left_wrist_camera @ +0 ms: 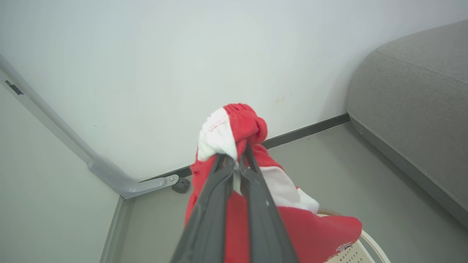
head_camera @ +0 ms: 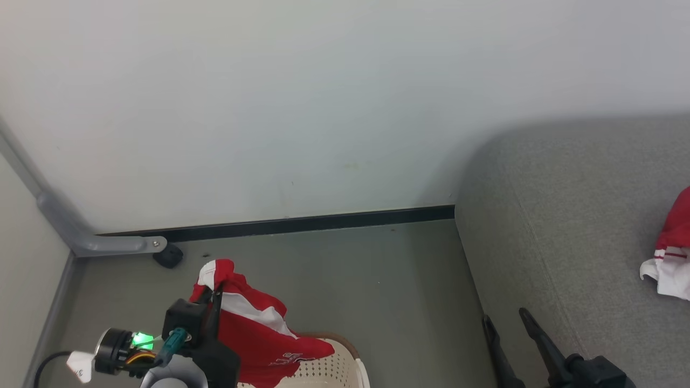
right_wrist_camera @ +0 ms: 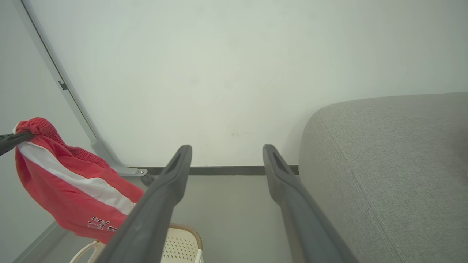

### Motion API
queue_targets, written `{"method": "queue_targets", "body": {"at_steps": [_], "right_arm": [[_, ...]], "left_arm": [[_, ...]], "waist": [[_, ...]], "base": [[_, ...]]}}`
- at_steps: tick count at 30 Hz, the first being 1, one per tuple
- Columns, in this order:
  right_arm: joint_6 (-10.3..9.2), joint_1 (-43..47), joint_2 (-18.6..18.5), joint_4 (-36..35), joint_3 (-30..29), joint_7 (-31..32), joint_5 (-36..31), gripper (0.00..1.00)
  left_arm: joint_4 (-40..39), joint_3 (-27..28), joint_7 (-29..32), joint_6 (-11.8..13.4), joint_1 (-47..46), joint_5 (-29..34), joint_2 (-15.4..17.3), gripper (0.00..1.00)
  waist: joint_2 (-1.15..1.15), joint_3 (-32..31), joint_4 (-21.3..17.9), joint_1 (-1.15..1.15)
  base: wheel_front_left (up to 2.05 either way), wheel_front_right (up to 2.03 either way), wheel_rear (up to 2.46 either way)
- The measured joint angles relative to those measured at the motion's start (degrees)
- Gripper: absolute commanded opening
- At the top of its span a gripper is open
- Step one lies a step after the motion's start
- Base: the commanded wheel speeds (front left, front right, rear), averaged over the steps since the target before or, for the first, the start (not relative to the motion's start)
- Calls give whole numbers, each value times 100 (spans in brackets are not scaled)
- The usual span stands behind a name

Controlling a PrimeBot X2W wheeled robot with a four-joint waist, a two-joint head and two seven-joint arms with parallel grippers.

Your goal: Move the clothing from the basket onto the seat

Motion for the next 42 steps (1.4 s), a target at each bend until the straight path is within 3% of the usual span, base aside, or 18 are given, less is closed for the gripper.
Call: {"method": "queue_targets", "body": {"at_steps": [18, 32, 42], "right_arm": [[41, 149, -7, -76, 304, -1, 51, 100], [42, 67, -379, -320, 1425, 0, -219, 100], [42, -226, -431, -305, 2042, -1, -419, 100]], "left_arm": [[-2558, -243, 0, 18, 1215, -625, 15, 0], [-3342, -421, -1, 118, 1328, -670, 30, 0], [-3593, -701, -1, 119, 1328, -681, 37, 0]], "waist": [[1, -409, 183, 1], [1, -351, 174, 1], [1, -308, 153, 1]], "base": [[0, 0, 0], [0, 0, 0], [0, 0, 0]]}}
